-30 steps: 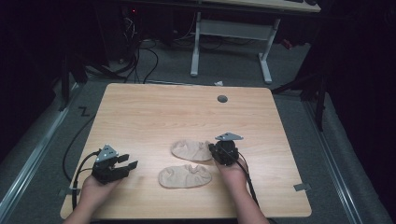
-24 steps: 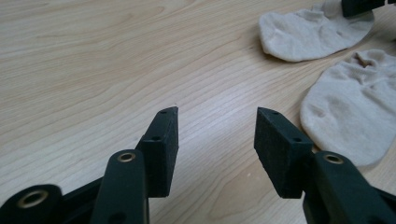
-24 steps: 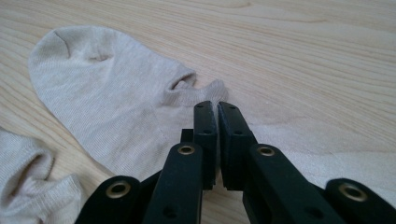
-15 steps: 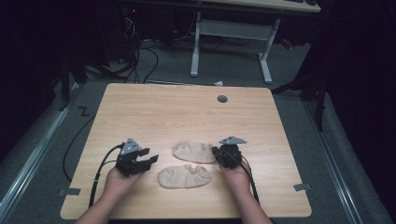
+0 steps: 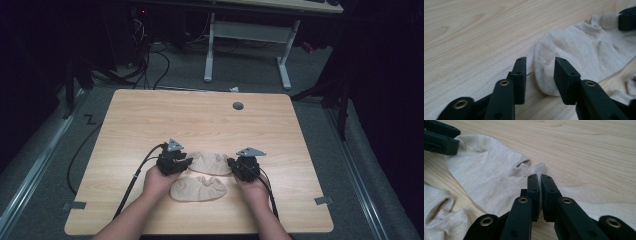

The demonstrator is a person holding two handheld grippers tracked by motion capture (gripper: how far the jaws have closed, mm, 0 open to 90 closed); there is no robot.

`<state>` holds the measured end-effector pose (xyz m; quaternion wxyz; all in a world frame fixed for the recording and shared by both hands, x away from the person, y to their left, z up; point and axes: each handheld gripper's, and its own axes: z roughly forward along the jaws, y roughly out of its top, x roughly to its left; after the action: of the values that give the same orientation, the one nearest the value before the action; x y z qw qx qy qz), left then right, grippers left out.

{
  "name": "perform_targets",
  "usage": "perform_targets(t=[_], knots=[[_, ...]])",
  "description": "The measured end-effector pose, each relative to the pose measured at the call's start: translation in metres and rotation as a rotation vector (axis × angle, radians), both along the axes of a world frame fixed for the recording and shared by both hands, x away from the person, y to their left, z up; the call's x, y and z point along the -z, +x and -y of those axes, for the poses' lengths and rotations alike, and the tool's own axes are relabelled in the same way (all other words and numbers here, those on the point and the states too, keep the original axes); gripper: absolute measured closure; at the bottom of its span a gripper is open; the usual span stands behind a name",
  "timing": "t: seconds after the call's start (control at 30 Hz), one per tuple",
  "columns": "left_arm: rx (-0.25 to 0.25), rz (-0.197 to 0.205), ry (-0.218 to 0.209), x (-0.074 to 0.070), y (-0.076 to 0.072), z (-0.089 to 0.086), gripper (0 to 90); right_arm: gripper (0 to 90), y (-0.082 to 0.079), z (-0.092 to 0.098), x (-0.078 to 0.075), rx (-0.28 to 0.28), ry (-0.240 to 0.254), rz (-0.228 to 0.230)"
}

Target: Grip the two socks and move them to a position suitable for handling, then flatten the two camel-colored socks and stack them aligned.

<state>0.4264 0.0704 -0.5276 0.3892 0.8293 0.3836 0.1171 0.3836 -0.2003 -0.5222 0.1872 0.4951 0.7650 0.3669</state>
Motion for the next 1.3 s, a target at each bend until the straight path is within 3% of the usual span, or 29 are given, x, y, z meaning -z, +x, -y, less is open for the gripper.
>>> perform_targets(t=[0.1,0.13,0.2,0.33,0.53,0.77,1.0,1.17,1.3], knots=[[-0.007,-0.010,-0.019,0.002,0.002,0.000,84.9,86.4,-0.001,0.000,0.001,-0.001,0.001,-0.003],[-0.007,-0.008,-0.024,0.003,0.002,0.000,86.4,86.5,-0.001,-0.001,0.000,-0.003,0.001,0.000],[-0.004,0.015,-0.015,0.001,0.001,-0.001,86.9,86.5,-0.002,-0.002,0.000,-0.003,0.002,0.003],[-0.018,0.043,-0.049,-0.006,-0.003,-0.006,87.1,86.5,-0.004,-0.003,-0.001,-0.008,-0.001,0.015],[-0.025,0.088,-0.053,-0.014,-0.014,-0.011,87.1,86.6,-0.006,-0.004,-0.003,-0.012,0.011,0.026],[-0.032,0.085,-0.082,-0.016,-0.021,-0.023,87.2,87.3,-0.009,-0.009,-0.013,-0.021,0.032,0.062],[-0.024,0.105,-0.107,-0.032,-0.038,-0.035,87.2,87.4,-0.015,-0.013,-0.024,-0.047,0.036,0.090],[-0.007,0.123,-0.084,-0.041,-0.049,-0.041,87.2,87.4,-0.021,-0.016,-0.028,-0.074,0.032,0.102],[0.002,0.099,-0.072,-0.038,-0.057,-0.044,87.2,87.4,-0.027,-0.018,-0.030,-0.082,0.034,0.098]])
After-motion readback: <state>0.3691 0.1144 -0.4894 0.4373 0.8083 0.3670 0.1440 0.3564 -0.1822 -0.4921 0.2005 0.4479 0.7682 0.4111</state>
